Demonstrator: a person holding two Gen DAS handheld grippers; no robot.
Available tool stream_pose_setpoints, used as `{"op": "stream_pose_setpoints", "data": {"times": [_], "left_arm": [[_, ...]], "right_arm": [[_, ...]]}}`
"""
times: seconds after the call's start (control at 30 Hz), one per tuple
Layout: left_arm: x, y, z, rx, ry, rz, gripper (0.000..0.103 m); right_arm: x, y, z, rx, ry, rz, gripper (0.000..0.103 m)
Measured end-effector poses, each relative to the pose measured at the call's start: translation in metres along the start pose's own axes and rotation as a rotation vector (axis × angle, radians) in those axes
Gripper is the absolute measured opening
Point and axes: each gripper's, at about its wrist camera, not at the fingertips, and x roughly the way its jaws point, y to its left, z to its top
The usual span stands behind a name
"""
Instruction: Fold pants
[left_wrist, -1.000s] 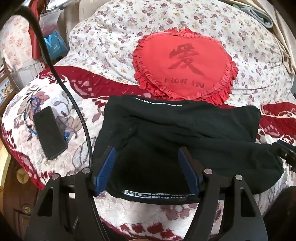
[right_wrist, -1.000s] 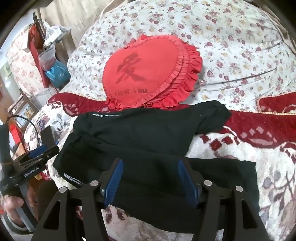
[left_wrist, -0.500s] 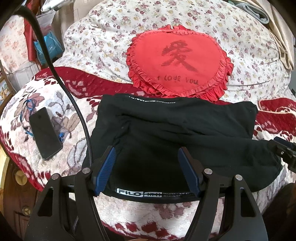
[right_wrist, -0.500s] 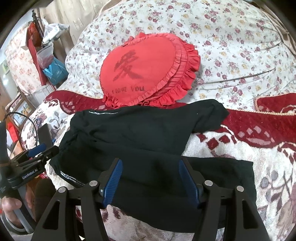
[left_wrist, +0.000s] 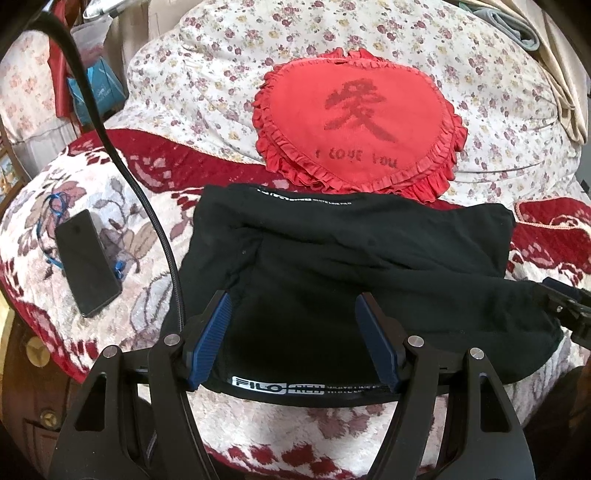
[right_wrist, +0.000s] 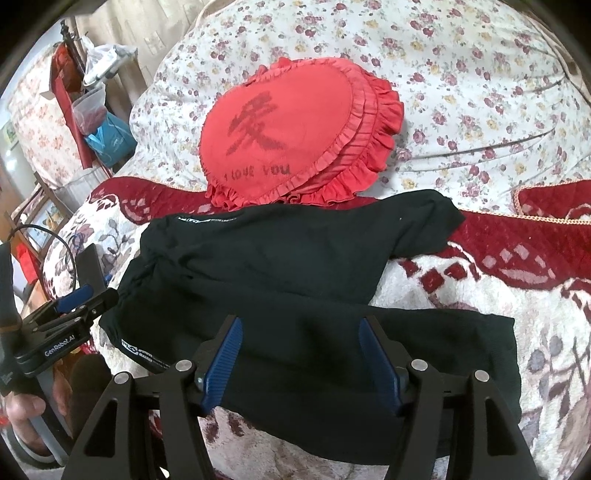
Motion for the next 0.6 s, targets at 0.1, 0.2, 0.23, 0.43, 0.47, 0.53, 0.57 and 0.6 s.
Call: {"op": "stream_pose_setpoints", "data": {"times": [0.1, 0.2, 0.23, 0.43, 0.47, 0.53, 0.57, 0.6], "left_arm": [[0.0014, 0.0008, -0.0006, -0.003, 0.009, -0.001, 0.070], [0.0026, 0.0012, -0.0007, -0.001, 0.010, 0.014, 0.070], [0.0031, 0.0018, -0.0009, -0.004, 0.012, 0.012, 0.070], [0.0063, 0.0061, -0.0021, -0.006, 0.018, 0.026, 0.070], [0.0069, 0.0067, -0.0022, -0.006, 0.020, 0.027, 0.070], [0.0081, 0.0086, -0.0025, -0.012, 0.026, 0.026, 0.070], [0.0086, 0.0094, -0.0029, -0.015, 0.028, 0.024, 0.070], [0.0091, 0.0099, -0.0030, -0.017, 0.030, 0.026, 0.070]], "right_arm": [[0.0019, 0.0004, -0.0007, 0.002, 0.006, 0.003, 0.064], [0.0029, 0.0014, -0.0002, -0.006, 0.011, 0.004, 0.064], [0.0026, 0.0023, -0.0002, -0.009, 0.009, 0.004, 0.064], [0.0058, 0.0057, 0.0000, -0.017, 0.018, 0.009, 0.064], [0.0063, 0.0062, -0.0003, -0.018, 0.020, 0.010, 0.064], [0.0075, 0.0074, -0.0004, -0.020, 0.023, 0.011, 0.064], [0.0079, 0.0079, -0.0003, -0.021, 0.024, 0.011, 0.064], [0.0086, 0.0087, -0.0001, -0.022, 0.025, 0.011, 0.064]]}}
